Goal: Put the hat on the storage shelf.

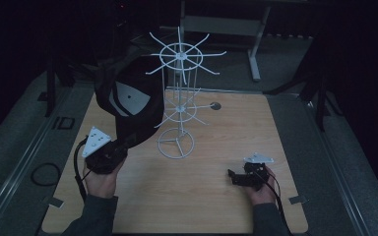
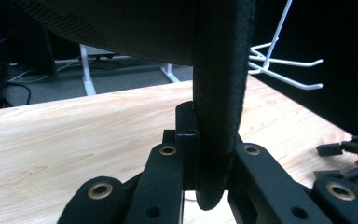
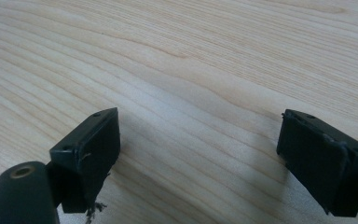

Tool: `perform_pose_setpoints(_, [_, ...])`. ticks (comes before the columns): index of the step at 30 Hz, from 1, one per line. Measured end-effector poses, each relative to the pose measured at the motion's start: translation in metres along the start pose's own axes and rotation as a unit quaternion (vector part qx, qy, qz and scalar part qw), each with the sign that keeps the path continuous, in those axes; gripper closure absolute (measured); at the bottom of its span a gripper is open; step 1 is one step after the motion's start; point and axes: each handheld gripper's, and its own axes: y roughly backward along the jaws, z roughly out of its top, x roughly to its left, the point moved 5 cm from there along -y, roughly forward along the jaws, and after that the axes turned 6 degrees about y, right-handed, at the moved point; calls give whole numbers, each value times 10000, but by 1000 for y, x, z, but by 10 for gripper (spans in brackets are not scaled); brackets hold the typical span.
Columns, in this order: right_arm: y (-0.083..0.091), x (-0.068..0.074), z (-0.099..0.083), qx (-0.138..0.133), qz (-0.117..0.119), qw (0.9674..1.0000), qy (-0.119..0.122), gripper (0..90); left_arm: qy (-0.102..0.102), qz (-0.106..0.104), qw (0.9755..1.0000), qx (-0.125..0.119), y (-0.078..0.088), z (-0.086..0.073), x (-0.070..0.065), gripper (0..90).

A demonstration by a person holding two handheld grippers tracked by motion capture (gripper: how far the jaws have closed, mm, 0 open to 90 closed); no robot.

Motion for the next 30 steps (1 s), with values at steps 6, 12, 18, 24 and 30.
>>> perform_pose_setpoints(6, [0,0,0,-2,-1,10000,4,130,-45,95,9999,131,-4,-6,5,862])
perform_pose_setpoints(12, [0,0,0,-3,-1,10000,3,130,-97,138,9995,267,-6,-11,8,853])
perform_pose_setpoints(18, [0,0,0,-4,-4,10000,7,130,-99,218,9989,413,-9,-19,12,789])
perform_pose_setpoints(24, [0,0,0,-1,0,10000,0,130,44,167,9990,413,-11,-22,14,620])
perform_pose_setpoints(30, [0,0,0,-3,2,10000,-5,129,150,183,9991,341,-8,-21,16,517])
